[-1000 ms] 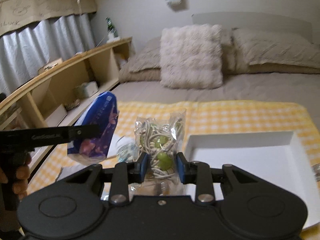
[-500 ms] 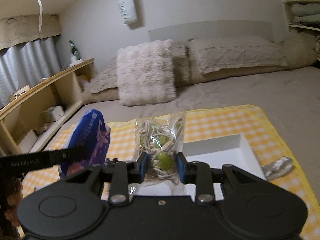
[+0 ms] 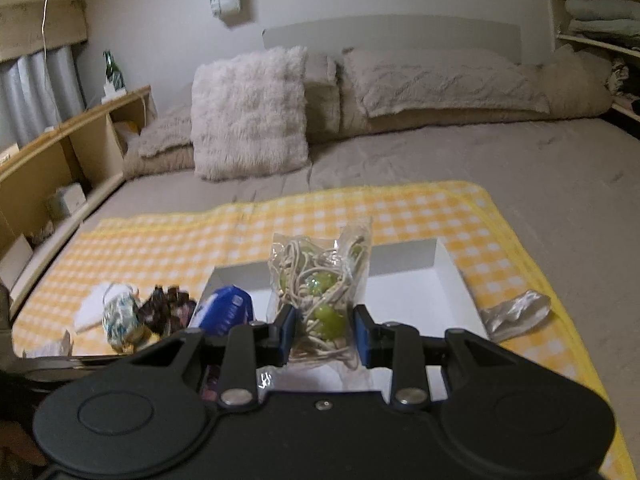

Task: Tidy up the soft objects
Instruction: 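Carry the blue-white packet with the left tool while the right tool carries the cord bag to the box, then open the left tool over the box while the right tool releases the cord bag inside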

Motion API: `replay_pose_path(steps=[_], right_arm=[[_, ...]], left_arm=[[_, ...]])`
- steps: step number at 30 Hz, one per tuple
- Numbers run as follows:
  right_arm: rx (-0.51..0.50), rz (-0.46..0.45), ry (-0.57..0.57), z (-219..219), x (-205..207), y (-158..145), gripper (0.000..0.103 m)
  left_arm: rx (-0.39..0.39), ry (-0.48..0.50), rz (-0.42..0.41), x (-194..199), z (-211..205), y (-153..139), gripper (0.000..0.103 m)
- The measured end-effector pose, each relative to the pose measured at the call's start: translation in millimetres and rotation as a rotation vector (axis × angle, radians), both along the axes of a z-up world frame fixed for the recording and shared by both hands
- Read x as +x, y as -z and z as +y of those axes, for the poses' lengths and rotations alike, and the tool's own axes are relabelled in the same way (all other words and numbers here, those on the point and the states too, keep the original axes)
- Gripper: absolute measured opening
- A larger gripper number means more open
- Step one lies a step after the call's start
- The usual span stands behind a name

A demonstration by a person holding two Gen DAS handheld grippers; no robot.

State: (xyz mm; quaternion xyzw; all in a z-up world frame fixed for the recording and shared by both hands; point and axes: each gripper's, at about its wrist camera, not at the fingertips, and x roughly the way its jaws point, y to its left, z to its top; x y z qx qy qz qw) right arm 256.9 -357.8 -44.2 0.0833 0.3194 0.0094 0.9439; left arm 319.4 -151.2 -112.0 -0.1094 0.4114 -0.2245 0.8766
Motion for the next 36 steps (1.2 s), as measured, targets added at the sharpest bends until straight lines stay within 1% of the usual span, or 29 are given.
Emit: replay_pose_path(steps=[4, 5, 8, 10, 11, 12, 15, 18, 22, 25, 27, 30, 31, 33, 36], right_arm=[[-0.013, 0.037, -0.033, 10, 6, 9, 0.032], [-0.017, 0.045, -0.040, 11, 8, 11, 0.032], [-0.020, 0.076, -0.057, 16, 14, 21, 0.032], [-0.015, 0.103, -0.066, 19, 18, 28, 0.032], [-0.012, 0.119, -0.071, 20, 20, 33, 0.032], [-0.010, 0.133, -0.075, 21, 23, 36, 0.032], [0.004, 0.179, -0.076, 22, 29, 47, 0.032], [0.000, 0.219, -0.079, 24, 32, 57, 0.032], [-0.002, 0.276, -0.073, 26, 33, 70, 0.032], [0.034, 0.287, -0.068, 25, 33, 75, 0.033], [0.056, 0.294, -0.066, 26, 34, 77, 0.034], [0.073, 0.322, -0.065, 27, 35, 80, 0.036], [0.065, 0.325, -0.060, 27, 35, 79, 0.040], [0.049, 0.317, -0.060, 29, 33, 75, 0.045], [0.045, 0.309, -0.067, 27, 30, 70, 0.046]], left_arm=[[0.062, -0.052, 0.038, 7, 7, 17, 0.028], [0.080, -0.054, 0.049, 8, 7, 20, 0.030], [0.081, -0.057, 0.068, 9, 9, 28, 0.031], [0.091, -0.044, 0.056, 7, 9, 26, 0.041], [0.098, -0.039, 0.051, 6, 7, 24, 0.050], [0.108, -0.036, 0.048, 6, 6, 23, 0.057], [0.125, -0.004, 0.056, 2, 6, 22, 0.060], [0.146, 0.018, 0.044, -4, 6, 17, 0.063], [0.157, 0.044, 0.031, -10, 9, 11, 0.062], [0.165, 0.071, 0.023, -14, 9, 9, 0.060], [0.165, 0.083, 0.028, -14, 9, 9, 0.051], [0.158, 0.095, 0.045, -14, 8, 10, 0.046], [0.151, 0.096, 0.051, -14, 8, 10, 0.044], [0.150, 0.102, 0.063, -13, 7, 11, 0.043], [0.170, 0.102, 0.078, -12, 4, 14, 0.043]])
